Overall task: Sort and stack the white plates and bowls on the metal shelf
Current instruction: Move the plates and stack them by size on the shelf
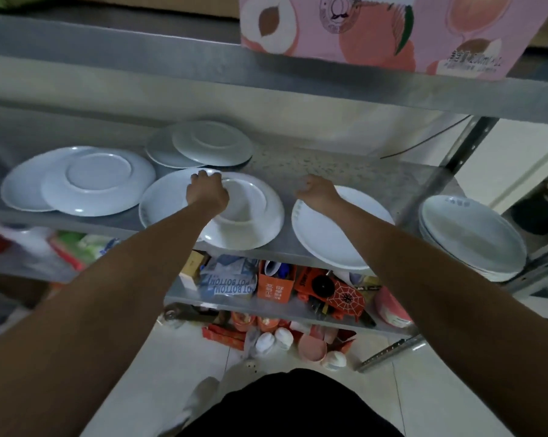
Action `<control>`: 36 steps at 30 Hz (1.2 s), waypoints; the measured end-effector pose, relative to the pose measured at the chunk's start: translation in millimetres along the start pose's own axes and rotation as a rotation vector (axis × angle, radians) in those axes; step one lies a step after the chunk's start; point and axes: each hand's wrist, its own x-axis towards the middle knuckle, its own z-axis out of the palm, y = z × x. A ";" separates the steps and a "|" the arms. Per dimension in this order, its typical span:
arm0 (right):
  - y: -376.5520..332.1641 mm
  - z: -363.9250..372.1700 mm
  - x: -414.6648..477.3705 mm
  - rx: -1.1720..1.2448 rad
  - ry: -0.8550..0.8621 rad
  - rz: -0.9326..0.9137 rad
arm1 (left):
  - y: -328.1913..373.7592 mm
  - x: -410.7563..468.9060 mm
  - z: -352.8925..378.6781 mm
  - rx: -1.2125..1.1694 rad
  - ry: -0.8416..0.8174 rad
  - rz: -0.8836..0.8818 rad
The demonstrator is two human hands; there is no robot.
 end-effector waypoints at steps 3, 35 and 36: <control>-19.2 22.8 -5.2 -0.036 -0.151 -0.100 | -24.7 -10.5 -2.9 -0.021 -0.032 -0.092; -67.0 13.7 -29.8 -0.576 0.513 -0.694 | -22.7 5.8 -40.5 -1.314 -0.066 -0.355; -70.5 5.5 -24.5 -0.496 0.590 -0.664 | -20.2 4.7 -39.1 -1.293 -0.094 -0.313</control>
